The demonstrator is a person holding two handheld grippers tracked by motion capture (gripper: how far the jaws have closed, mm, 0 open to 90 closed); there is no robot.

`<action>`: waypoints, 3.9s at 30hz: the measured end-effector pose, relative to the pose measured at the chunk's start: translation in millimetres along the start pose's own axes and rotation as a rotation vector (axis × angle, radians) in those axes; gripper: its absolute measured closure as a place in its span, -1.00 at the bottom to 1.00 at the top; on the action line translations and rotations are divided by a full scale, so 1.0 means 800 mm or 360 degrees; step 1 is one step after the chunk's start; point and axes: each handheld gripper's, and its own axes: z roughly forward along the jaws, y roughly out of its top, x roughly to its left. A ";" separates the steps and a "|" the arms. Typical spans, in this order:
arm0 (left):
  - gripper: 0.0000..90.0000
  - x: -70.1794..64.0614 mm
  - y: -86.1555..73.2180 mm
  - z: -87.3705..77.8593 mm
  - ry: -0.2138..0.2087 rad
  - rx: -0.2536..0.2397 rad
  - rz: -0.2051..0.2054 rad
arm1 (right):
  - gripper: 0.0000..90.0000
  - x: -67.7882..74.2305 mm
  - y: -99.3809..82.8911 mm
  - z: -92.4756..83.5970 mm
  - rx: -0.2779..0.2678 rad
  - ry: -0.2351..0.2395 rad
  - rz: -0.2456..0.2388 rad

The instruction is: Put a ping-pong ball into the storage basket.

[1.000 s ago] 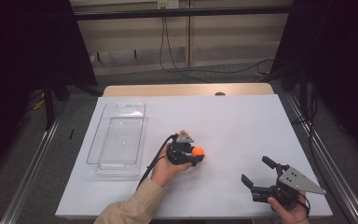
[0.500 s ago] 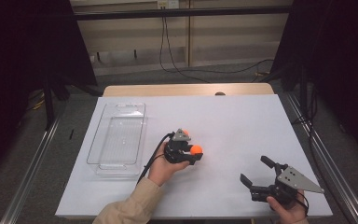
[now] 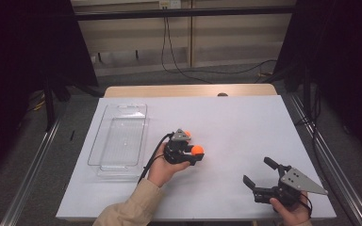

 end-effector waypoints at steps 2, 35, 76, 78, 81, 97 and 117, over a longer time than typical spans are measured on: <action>0.13 0.000 0.000 -0.002 0.0003 0.0001 0.0003 | -0.95 0.000 0.000 0.000 -0.0003 0.0001 -0.0001; 0.13 0.004 0.008 -0.022 -0.0013 0.0001 -0.0019 | -0.95 -0.002 0.000 0.002 -0.0005 -0.0004 0.0009; 0.13 0.022 0.019 -0.060 0.0005 0.0008 -0.0122 | -0.95 -0.003 0.000 0.004 -0.0011 0.0001 0.0019; 0.13 0.023 0.020 -0.062 0.0006 0.0008 -0.0123 | -0.95 -0.003 0.000 0.004 -0.0010 0.0002 0.0017; 0.13 0.025 0.020 -0.066 0.0006 0.0008 -0.0134 | -0.95 -0.003 0.000 0.004 -0.0017 0.0003 0.0018; 0.13 0.031 0.023 -0.078 0.0020 -0.0001 -0.0172 | -0.95 -0.004 0.000 0.007 -0.0015 0.0013 0.0019; 0.13 0.041 0.026 -0.100 0.0058 -0.0008 -0.0210 | -0.95 -0.005 0.001 0.010 -0.0019 0.0020 0.0027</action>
